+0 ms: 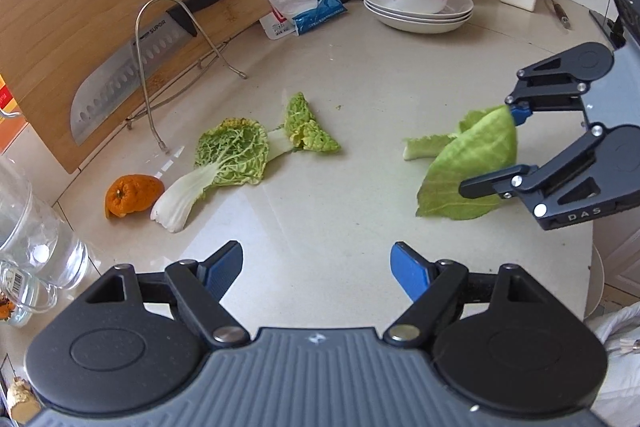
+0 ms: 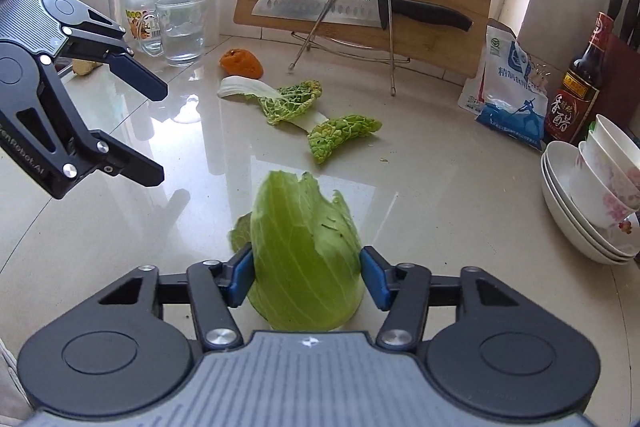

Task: Collect trash
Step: 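Grasp the green cabbage wedge again with the right tool, then grasp the crinkly green cabbage leaf with the left tool, then carry crinkly leaf in the left tool and cabbage piece in the right tool toward the bucket, then open both tools over the white bucket to drop the cabbage pieces, then move both open tools from the bucket back to the counter, then grasp the white-stemmed cabbage leaf by its green edge with the right tool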

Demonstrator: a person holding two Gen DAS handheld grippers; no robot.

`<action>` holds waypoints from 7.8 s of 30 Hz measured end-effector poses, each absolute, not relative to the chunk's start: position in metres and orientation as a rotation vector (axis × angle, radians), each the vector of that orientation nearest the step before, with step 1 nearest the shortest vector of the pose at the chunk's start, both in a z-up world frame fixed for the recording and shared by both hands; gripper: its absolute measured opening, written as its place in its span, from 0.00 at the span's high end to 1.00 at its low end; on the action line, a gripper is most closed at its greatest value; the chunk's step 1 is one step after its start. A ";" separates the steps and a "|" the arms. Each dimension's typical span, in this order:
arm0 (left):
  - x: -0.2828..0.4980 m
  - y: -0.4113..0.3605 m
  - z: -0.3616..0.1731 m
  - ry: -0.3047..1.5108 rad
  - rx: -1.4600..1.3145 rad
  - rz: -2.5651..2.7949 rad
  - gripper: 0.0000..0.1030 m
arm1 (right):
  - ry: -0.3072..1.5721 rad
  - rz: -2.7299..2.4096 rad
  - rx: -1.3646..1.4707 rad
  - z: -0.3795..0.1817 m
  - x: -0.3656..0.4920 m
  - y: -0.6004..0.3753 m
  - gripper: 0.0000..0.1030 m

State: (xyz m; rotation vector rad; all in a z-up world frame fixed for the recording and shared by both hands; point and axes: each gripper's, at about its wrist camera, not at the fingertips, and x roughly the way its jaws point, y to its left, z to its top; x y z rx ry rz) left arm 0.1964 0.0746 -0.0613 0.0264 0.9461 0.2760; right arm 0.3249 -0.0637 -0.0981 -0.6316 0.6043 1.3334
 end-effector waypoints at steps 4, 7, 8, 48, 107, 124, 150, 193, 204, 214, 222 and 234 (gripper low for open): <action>0.212 0.094 -0.067 0.946 0.042 0.302 0.21 | 0.611 1.313 -0.607 -0.095 0.329 -0.064 0.56; 0.223 0.110 -0.070 0.936 0.049 0.313 0.21 | 0.616 1.310 -0.586 -0.092 0.331 -0.064 0.56; 0.228 0.115 -0.071 0.934 0.054 0.318 0.21 | 0.617 1.310 -0.579 -0.091 0.332 -0.064 0.56; 0.322 0.137 -0.092 0.944 0.068 0.096 0.92 | 0.740 1.269 -0.503 -0.106 0.359 -0.063 0.74; 0.291 -0.170 -0.038 0.824 0.247 -0.557 0.94 | 1.052 0.581 -0.327 -0.212 0.351 -0.351 0.81; 0.333 -0.252 -0.109 0.939 0.242 -0.613 0.94 | 1.035 0.491 -0.268 -0.260 0.363 -0.398 0.04; 0.390 -0.343 -0.254 1.083 0.342 -0.555 0.24 | 0.905 0.301 -0.239 -0.189 0.284 -0.448 0.00; 0.197 0.002 -0.041 0.762 -0.095 0.276 0.17 | 0.654 0.895 -0.412 -0.057 0.290 -0.205 0.00; 0.140 0.078 -0.042 0.741 -0.151 0.538 0.17 | 0.603 1.209 -0.531 -0.061 0.300 -0.058 0.00; 0.133 0.116 -0.051 0.742 -0.214 0.614 0.17 | 0.565 1.388 -0.644 -0.076 0.306 0.042 0.00; 0.143 0.135 -0.057 0.748 -0.253 0.633 0.17 | 0.573 1.442 -0.734 -0.112 0.331 0.107 0.02; 0.155 0.149 -0.062 0.753 -0.283 0.638 0.17 | 0.605 1.550 -0.701 -0.125 0.347 0.141 0.33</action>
